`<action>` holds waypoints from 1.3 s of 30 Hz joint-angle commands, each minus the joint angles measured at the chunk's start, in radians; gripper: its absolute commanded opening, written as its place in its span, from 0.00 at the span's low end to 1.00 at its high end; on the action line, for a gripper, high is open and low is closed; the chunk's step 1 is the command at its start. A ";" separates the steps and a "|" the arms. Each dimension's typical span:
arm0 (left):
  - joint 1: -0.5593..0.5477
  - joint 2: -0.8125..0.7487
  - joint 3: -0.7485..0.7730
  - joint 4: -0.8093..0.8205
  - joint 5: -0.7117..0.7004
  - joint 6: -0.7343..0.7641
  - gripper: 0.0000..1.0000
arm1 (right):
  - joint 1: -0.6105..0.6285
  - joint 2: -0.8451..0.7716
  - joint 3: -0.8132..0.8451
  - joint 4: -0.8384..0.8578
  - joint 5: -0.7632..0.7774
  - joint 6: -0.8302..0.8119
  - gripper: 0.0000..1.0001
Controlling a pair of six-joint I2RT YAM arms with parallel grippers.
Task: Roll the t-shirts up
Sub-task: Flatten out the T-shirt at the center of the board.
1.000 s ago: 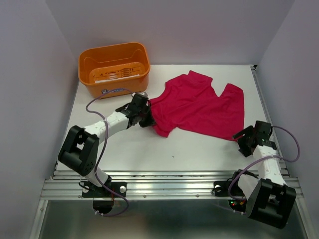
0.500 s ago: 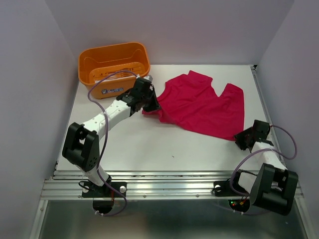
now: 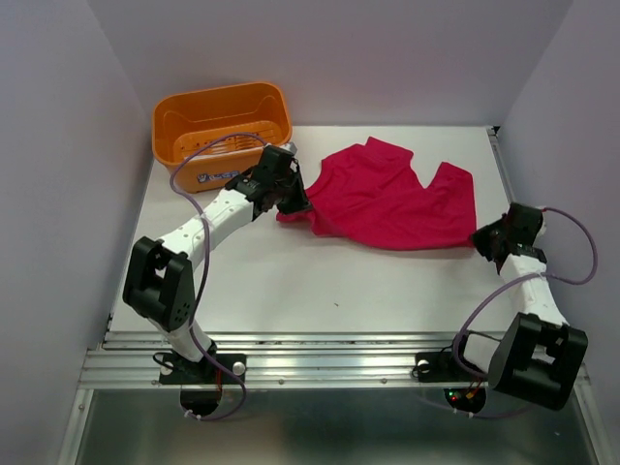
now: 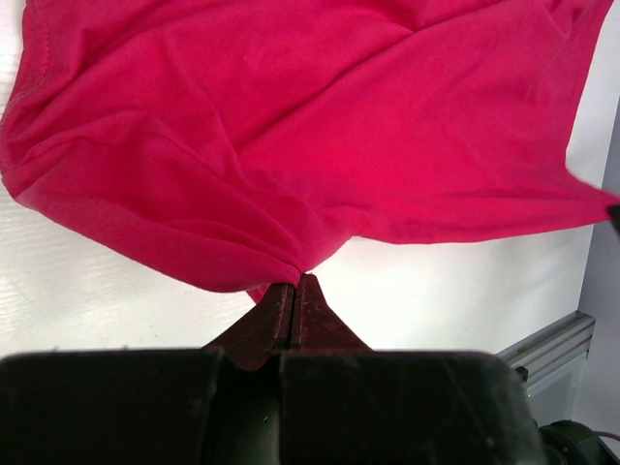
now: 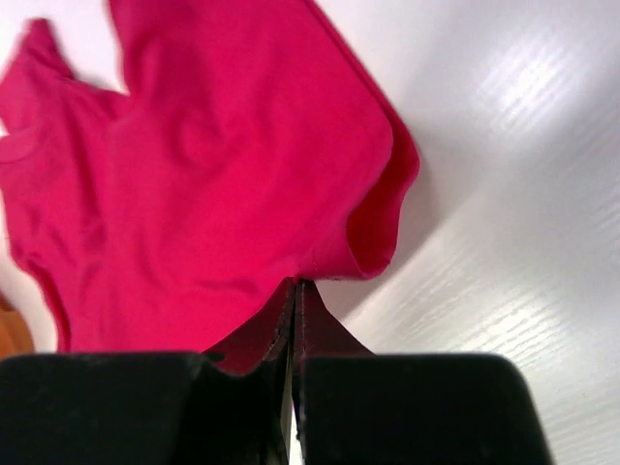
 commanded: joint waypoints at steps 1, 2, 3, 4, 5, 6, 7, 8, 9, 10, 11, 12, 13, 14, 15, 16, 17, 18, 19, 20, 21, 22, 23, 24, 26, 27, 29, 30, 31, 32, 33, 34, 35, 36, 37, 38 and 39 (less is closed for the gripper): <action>0.008 -0.089 0.041 -0.049 0.007 0.036 0.00 | -0.006 -0.101 0.088 -0.116 0.002 -0.074 0.01; 0.008 -0.103 0.029 -0.052 0.007 0.039 0.00 | -0.006 -0.138 0.089 -0.141 -0.004 -0.092 0.01; 0.008 -0.119 0.010 -0.049 0.008 0.044 0.00 | -0.006 -0.150 0.091 -0.167 -0.007 -0.100 0.01; 0.006 -0.148 -0.031 -0.046 0.013 0.049 0.00 | -0.006 -0.161 0.092 -0.198 -0.012 -0.106 0.01; 0.008 -0.159 -0.052 -0.046 0.023 0.055 0.00 | -0.006 -0.173 0.088 -0.247 -0.009 -0.112 0.01; 0.008 -0.169 -0.095 -0.048 0.031 0.056 0.00 | -0.006 -0.202 0.080 -0.265 -0.004 -0.114 0.01; 0.008 -0.182 -0.120 -0.048 0.039 0.056 0.00 | -0.006 -0.218 0.051 -0.282 0.011 -0.114 0.01; 0.006 -0.190 -0.143 -0.043 0.051 0.058 0.00 | -0.006 -0.235 0.033 -0.307 0.018 -0.111 0.01; 0.005 -0.193 -0.190 -0.031 0.056 0.059 0.00 | -0.006 -0.261 0.014 -0.311 0.021 -0.102 0.01; 0.005 -0.195 -0.212 -0.023 0.059 0.061 0.00 | -0.006 -0.267 -0.009 -0.299 -0.004 -0.099 0.04; 0.003 -0.193 -0.227 -0.020 0.062 0.062 0.00 | -0.006 -0.266 -0.005 -0.305 -0.001 -0.094 0.11; 0.003 -0.189 -0.244 -0.021 0.062 0.073 0.00 | -0.006 -0.258 0.000 -0.310 0.017 -0.045 0.24; 0.003 -0.180 -0.247 -0.025 0.062 0.078 0.00 | -0.006 -0.234 0.006 -0.313 0.028 -0.018 0.25; 0.003 -0.178 -0.249 -0.026 0.060 0.082 0.00 | -0.006 -0.220 0.009 -0.315 0.027 -0.002 0.27; 0.003 -0.176 -0.248 -0.026 0.060 0.084 0.00 | -0.006 -0.203 0.009 -0.313 0.024 0.007 0.35; 0.003 -0.173 -0.240 -0.026 0.059 0.087 0.00 | -0.006 -0.188 0.009 -0.315 0.021 0.013 0.36; 0.003 -0.172 -0.235 -0.026 0.056 0.089 0.00 | -0.006 -0.159 0.003 -0.321 0.027 0.035 0.37; 0.003 -0.172 -0.229 -0.025 0.054 0.089 0.00 | -0.006 -0.151 -0.003 -0.324 0.034 0.041 0.38; 0.003 -0.169 -0.218 -0.026 0.054 0.087 0.00 | -0.006 -0.138 -0.009 -0.330 0.042 0.042 0.38; 0.003 -0.167 -0.214 -0.023 0.054 0.086 0.00 | -0.006 -0.135 -0.023 -0.331 0.044 0.055 0.41; 0.005 -0.166 -0.208 -0.023 0.056 0.084 0.00 | -0.006 -0.135 -0.030 -0.333 0.044 0.055 0.42; 0.005 -0.166 -0.205 -0.021 0.057 0.079 0.00 | -0.006 -0.135 -0.037 -0.338 0.044 0.059 0.43; 0.003 -0.164 -0.205 -0.018 0.060 0.079 0.00 | -0.006 -0.137 -0.046 -0.341 0.044 0.062 0.43; 0.003 -0.164 -0.203 -0.014 0.063 0.078 0.00 | -0.006 -0.140 -0.060 -0.341 0.044 0.068 0.43; 0.003 -0.160 -0.201 -0.012 0.065 0.078 0.00 | -0.006 -0.141 -0.075 -0.339 0.042 0.073 0.43; 0.003 -0.158 -0.200 -0.011 0.065 0.078 0.00 | -0.006 -0.141 -0.086 -0.325 0.038 0.082 0.43; 0.005 -0.158 -0.198 -0.011 0.065 0.078 0.00 | -0.006 -0.138 -0.122 -0.290 0.027 0.090 0.44; 0.005 -0.156 -0.197 -0.011 0.065 0.076 0.00 | -0.006 -0.131 -0.136 -0.276 0.019 0.099 0.45; 0.003 -0.159 -0.195 -0.011 0.066 0.076 0.00 | -0.006 -0.126 -0.147 -0.263 0.010 0.105 0.45; 0.003 -0.158 -0.195 -0.012 0.068 0.076 0.00 | -0.006 -0.121 -0.168 -0.238 0.011 0.113 0.49; 0.005 -0.159 -0.195 -0.014 0.066 0.078 0.00 | -0.006 -0.120 -0.179 -0.223 0.011 0.130 0.53; 0.003 -0.160 -0.194 -0.015 0.066 0.078 0.00 | -0.006 -0.121 -0.191 -0.203 0.010 0.131 0.54; 0.003 -0.158 -0.191 -0.017 0.065 0.079 0.00 | -0.006 -0.124 -0.214 -0.166 0.010 0.139 0.56; 0.005 -0.158 -0.191 -0.018 0.066 0.079 0.00 | -0.006 -0.128 -0.225 -0.148 0.008 0.139 0.56; 0.005 -0.158 -0.188 -0.018 0.065 0.078 0.00 | -0.006 -0.131 -0.234 -0.128 0.007 0.142 0.56; 0.003 -0.156 -0.186 -0.018 0.065 0.076 0.00 | -0.006 -0.131 -0.242 -0.103 0.010 0.153 0.56; 0.005 -0.156 -0.185 -0.017 0.065 0.076 0.00 | -0.006 -0.131 -0.256 -0.088 0.013 0.156 0.56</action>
